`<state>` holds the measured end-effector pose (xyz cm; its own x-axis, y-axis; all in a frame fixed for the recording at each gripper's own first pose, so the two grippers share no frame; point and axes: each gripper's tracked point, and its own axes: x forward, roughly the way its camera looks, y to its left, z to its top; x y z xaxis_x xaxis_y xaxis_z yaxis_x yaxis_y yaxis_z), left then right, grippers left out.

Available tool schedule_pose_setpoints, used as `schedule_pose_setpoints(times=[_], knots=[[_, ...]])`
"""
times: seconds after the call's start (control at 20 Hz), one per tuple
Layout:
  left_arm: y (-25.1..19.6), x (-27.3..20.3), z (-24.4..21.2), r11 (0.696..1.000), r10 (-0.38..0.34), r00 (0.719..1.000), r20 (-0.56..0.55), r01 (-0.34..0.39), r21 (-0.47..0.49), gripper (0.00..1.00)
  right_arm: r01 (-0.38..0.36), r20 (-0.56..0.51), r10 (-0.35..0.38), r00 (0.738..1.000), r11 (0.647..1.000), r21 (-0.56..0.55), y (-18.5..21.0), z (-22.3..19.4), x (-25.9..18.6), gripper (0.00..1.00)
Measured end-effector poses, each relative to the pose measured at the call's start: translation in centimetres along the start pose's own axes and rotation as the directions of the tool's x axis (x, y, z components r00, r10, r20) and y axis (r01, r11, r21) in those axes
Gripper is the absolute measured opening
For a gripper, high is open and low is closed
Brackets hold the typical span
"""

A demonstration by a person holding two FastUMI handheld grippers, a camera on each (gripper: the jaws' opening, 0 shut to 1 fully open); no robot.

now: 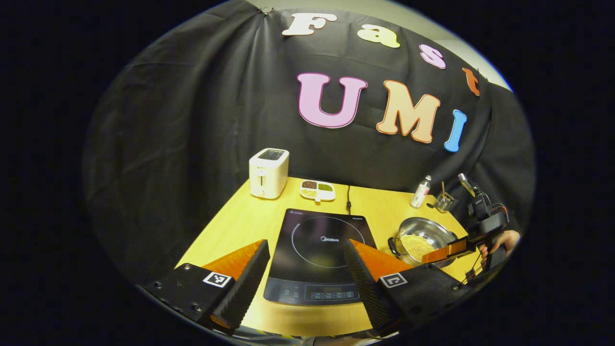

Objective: First push the handle of the pot to place it horizontally, then grasp the pot with both hands and set it on the induction cooktop.

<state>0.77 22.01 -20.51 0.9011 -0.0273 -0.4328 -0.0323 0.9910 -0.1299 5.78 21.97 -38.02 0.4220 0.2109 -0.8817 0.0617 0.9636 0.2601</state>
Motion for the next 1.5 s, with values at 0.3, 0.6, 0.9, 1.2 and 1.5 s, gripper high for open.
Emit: schedule_pose_setpoints(times=[0.3,0.6,0.9,1.2,1.5], knots=[[-3.4,1.0,-2.7,0.997,-0.065,0.991,-0.118,0.061,-0.037,0.96,0.014,0.036,-0.016,0.999,0.999,0.043,-4.0,-0.7,-2.7,0.3],[-8.5,3.0,-5.0,0.994,-0.105,0.96,-0.259,0.092,-0.062,0.96,-0.012,-0.038,0.013,0.999,0.999,0.036,-8.7,-1.3,-2.7,0.94],[-14.3,5.7,-6.6,0.987,-0.131,0.922,-0.363,0.087,-0.134,0.96,-0.054,-0.072,0.058,0.996,0.997,0.047,-14.8,2.5,-3.0,0.94],[-18.6,8.9,-9.0,0.987,-0.126,0.871,-0.474,0.063,-0.146,0.96,-0.063,-0.096,0.07,0.993,0.995,0.074,-21.0,6.7,-1.9,0.94],[-20.8,12.7,-10.8,0.988,-0.131,0.817,-0.562,0.061,-0.142,0.97,-0.065,-0.142,0.085,0.986,0.988,0.137,-24.7,9.4,0.1,1.0]])
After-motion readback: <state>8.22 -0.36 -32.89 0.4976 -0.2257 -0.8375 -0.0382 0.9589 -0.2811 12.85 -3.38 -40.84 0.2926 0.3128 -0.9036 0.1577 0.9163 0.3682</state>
